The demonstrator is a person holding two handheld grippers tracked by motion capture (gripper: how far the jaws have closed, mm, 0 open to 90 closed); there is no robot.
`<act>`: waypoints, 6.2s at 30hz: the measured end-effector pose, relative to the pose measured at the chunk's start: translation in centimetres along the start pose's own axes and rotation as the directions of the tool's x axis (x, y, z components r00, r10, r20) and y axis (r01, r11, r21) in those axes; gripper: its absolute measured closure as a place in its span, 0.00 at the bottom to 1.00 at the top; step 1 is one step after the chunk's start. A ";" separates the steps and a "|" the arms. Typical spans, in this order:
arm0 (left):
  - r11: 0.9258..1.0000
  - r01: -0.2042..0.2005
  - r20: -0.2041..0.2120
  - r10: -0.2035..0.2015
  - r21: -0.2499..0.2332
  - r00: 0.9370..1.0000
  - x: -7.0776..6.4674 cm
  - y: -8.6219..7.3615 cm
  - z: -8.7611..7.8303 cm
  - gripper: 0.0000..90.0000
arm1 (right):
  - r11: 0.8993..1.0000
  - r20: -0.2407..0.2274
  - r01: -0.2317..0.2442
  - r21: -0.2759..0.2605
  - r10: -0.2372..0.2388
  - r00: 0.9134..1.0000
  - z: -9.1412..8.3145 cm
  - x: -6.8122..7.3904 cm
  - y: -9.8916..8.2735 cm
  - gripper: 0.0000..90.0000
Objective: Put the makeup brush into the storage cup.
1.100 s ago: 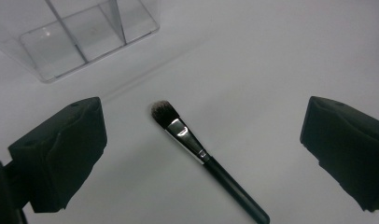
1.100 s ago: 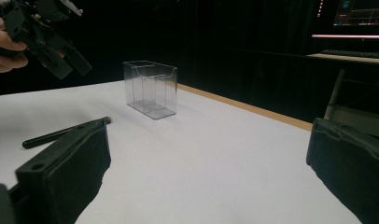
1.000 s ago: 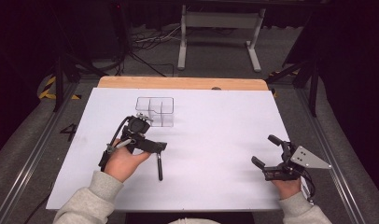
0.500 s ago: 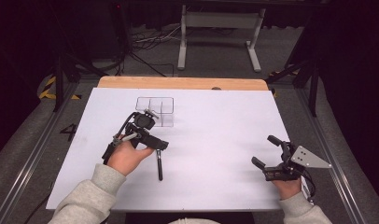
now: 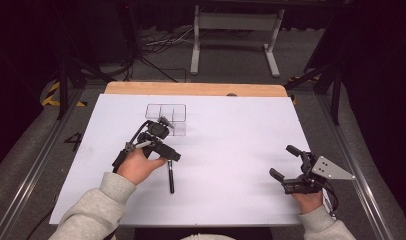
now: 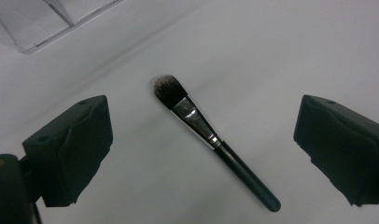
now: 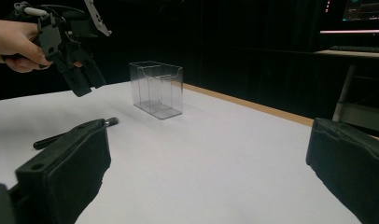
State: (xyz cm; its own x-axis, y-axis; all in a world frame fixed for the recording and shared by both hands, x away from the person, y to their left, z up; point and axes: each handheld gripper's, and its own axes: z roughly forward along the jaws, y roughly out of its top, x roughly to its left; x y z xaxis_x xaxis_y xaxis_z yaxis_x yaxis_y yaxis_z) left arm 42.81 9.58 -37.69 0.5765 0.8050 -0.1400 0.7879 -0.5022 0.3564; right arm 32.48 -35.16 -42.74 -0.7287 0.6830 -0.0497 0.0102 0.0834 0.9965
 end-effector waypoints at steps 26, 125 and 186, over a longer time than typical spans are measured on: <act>0.998 -0.015 -0.010 0.016 0.053 1.000 -0.1 -0.2 2.4 0.13 | 1.000 -0.006 -0.005 -0.002 0.005 1.000 0.0 0.0 0.0 0.00; 0.988 -0.154 -0.059 0.153 -0.006 0.986 -1.7 -0.6 0.2 0.88 | 1.000 -0.013 -0.010 0.006 0.010 1.000 0.0 0.1 0.0 0.01; 0.705 -0.081 0.053 0.166 -0.705 0.985 0.0 -3.3 -2.3 0.88 | 1.000 -0.029 -0.010 0.013 0.011 1.000 0.1 0.1 -0.1 0.01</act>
State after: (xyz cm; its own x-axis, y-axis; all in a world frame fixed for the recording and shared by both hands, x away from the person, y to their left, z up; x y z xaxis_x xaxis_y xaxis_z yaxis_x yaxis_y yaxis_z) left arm 39.68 11.94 -36.72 0.7099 0.6927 -0.1273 0.3559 -0.1968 0.9136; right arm 32.47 -35.01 -42.85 -0.7484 0.6622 -0.0372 0.0263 0.0856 0.9960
